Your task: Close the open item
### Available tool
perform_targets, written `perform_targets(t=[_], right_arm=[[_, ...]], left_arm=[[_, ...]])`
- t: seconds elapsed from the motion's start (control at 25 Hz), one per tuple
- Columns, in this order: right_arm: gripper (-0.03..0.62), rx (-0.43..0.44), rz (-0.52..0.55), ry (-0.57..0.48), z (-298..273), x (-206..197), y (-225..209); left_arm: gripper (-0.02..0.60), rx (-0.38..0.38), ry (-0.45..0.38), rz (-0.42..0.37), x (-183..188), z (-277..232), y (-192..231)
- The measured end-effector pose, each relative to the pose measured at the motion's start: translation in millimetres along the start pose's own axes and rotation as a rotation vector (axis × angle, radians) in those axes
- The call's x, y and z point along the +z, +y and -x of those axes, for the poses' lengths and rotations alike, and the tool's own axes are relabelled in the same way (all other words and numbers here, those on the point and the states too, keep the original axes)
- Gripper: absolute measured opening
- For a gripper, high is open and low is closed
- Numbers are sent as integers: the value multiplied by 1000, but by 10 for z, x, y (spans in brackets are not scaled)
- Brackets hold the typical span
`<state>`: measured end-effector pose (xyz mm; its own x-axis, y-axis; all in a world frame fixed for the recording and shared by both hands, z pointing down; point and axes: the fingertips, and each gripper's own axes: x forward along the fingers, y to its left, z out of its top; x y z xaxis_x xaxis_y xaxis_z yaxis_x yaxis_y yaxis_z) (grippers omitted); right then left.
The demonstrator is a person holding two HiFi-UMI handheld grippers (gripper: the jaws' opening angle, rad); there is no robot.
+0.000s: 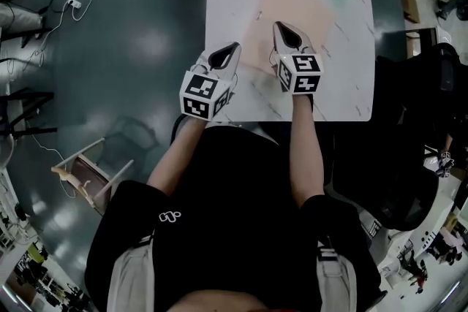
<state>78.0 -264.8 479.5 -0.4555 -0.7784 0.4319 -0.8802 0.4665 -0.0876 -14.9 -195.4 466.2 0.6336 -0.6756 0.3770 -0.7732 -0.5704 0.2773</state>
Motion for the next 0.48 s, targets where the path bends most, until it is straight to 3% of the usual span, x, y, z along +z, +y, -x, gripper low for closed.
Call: perform_targets(t=[0.2, 0.48], right_arm=[[2, -31, -8, -133, 432, 338, -4], [0, -82, -1, -243, 929, 627, -14]], left_arm=[[-14, -37, -62, -34, 280, -38, -169], [-14, -67, -152, -83, 686, -28, -372]])
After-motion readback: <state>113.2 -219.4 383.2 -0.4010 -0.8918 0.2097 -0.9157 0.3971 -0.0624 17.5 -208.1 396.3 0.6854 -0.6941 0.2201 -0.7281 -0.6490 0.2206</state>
